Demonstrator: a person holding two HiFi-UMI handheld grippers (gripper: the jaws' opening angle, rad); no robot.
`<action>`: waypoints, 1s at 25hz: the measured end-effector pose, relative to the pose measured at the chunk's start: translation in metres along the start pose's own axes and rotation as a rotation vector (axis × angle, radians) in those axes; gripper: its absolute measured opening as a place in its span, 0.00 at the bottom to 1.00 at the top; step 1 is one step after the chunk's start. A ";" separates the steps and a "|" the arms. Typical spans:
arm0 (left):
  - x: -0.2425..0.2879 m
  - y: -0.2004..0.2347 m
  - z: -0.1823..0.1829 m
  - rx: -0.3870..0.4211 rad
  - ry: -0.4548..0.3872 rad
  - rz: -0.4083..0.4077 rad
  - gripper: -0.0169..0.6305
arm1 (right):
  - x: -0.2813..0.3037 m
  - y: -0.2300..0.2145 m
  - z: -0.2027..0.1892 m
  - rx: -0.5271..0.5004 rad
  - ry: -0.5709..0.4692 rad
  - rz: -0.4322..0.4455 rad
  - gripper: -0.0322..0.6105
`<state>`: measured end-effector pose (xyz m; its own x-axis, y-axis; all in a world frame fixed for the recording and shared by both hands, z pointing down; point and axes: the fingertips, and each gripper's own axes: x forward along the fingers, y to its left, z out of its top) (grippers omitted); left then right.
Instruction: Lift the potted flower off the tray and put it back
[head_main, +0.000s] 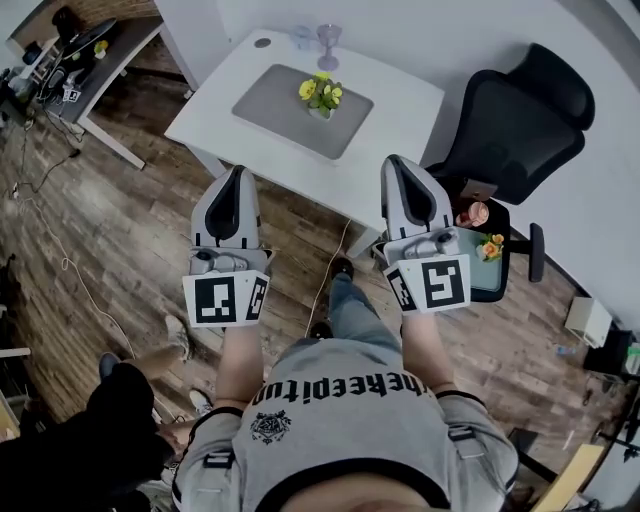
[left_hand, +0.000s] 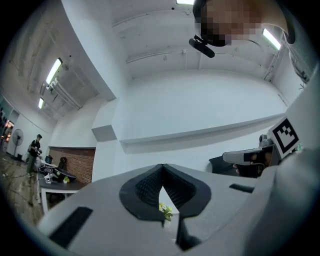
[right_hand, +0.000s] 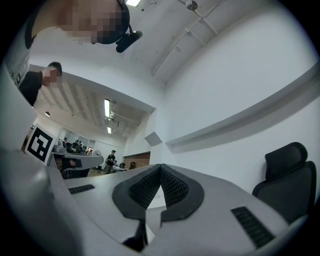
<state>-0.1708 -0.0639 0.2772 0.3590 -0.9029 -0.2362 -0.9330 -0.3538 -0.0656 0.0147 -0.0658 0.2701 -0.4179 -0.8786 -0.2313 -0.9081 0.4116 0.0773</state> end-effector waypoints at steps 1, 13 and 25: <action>0.009 0.002 -0.001 0.004 0.000 0.003 0.03 | 0.009 -0.005 -0.002 0.001 -0.003 0.004 0.05; 0.119 0.026 -0.013 0.042 -0.008 0.073 0.03 | 0.117 -0.072 -0.012 0.000 -0.034 0.081 0.05; 0.190 0.025 -0.097 0.012 0.177 0.043 0.03 | 0.184 -0.107 -0.062 0.049 0.037 0.145 0.05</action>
<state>-0.1238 -0.2679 0.3251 0.3162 -0.9465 -0.0644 -0.9475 -0.3117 -0.0707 0.0331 -0.2860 0.2799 -0.5463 -0.8169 -0.1851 -0.8360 0.5455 0.0597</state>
